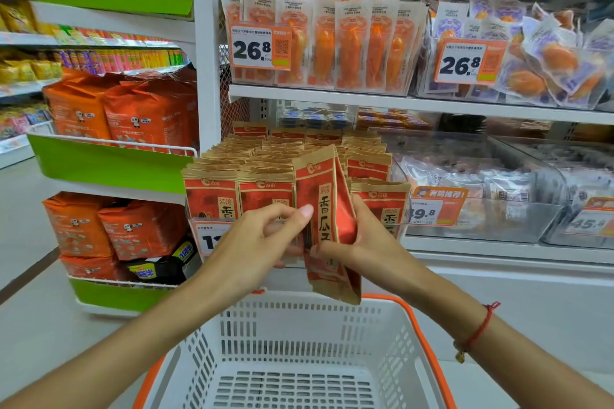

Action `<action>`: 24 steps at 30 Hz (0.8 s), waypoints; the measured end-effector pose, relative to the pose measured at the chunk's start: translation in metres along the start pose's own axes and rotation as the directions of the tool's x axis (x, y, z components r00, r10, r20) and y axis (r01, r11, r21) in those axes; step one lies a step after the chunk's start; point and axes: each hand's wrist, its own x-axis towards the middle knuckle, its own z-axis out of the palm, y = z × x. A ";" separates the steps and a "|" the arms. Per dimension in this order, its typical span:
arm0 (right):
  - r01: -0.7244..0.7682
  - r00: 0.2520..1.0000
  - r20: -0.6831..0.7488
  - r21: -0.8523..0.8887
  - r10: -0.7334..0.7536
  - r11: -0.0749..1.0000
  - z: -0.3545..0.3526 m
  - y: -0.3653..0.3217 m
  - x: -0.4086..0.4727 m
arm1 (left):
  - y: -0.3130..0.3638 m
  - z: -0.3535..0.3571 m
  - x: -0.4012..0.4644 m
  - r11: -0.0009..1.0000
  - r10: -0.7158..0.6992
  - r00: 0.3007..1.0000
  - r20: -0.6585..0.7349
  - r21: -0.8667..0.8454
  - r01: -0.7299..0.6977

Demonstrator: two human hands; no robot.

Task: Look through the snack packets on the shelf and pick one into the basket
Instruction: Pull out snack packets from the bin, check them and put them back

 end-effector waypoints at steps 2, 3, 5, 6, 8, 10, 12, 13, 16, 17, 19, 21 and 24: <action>0.036 0.999 0.015 -0.088 -0.035 0.995 0.002 -0.001 -0.002 | 0.004 0.002 -0.002 0.996 -0.047 0.998 0.040 -0.075 0.050; 0.060 0.998 0.019 -0.139 -0.058 0.988 0.005 -0.001 -0.003 | 0.005 0.004 -0.003 0.995 -0.053 0.997 0.064 -0.086 0.059; 0.118 0.993 0.033 -0.246 -0.113 0.962 0.009 -0.003 -0.005 | 0.004 0.008 -0.005 0.994 -0.041 0.994 0.099 -0.095 0.050; 0.129 0.992 0.045 -0.273 -0.122 0.953 0.011 -0.003 -0.005 | 0.004 0.009 -0.005 0.993 -0.037 0.994 0.102 -0.108 0.048; 0.114 0.992 0.084 -0.204 -0.098 0.972 0.009 -0.003 -0.004 | 0.003 0.007 -0.003 0.987 -0.051 0.993 0.104 -0.147 0.066; 0.073 0.990 0.125 -0.067 -0.064 0.995 0.004 0.000 -0.003 | 0.001 0.003 0.001 0.981 -0.062 0.992 0.106 -0.178 0.080; 0.049 0.991 0.126 -0.061 -0.041 0.997 0.002 0.002 -0.003 | -0.003 -0.003 0.005 0.976 -0.073 0.992 0.106 -0.196 0.093; 0.041 0.994 0.101 -0.084 -0.033 0.996 0.002 0.003 -0.003 | -0.004 -0.006 0.006 0.973 -0.074 0.991 0.112 -0.211 0.096; 0.007 0.997 -0.076 -0.021 -0.008 1.000 0.001 0.001 -0.001 | -0.007 -0.010 0.011 0.964 -0.093 0.989 0.112 -0.239 0.118; -0.007 0.990 -0.141 0.016 0.009 1.000 -0.001 -0.001 0.000 | -0.007 -0.010 0.012 0.961 -0.099 0.989 0.109 -0.247 0.123; -0.009 0.966 -0.256 0.034 0.017 0.999 -0.004 0.000 0.004 | -0.009 -0.009 0.013 0.962 -0.088 0.991 0.099 -0.248 0.110; 0.022 0.943 -0.331 -0.029 -0.030 0.999 -0.006 0.000 0.006 | -0.011 -0.008 0.013 0.969 -0.063 0.995 0.072 -0.232 0.078; 0.045 0.922 -0.378 -0.117 -0.086 0.992 -0.009 0.002 0.007 | -0.015 -0.008 0.014 0.979 -0.069 0.996 0.063 -0.186 0.080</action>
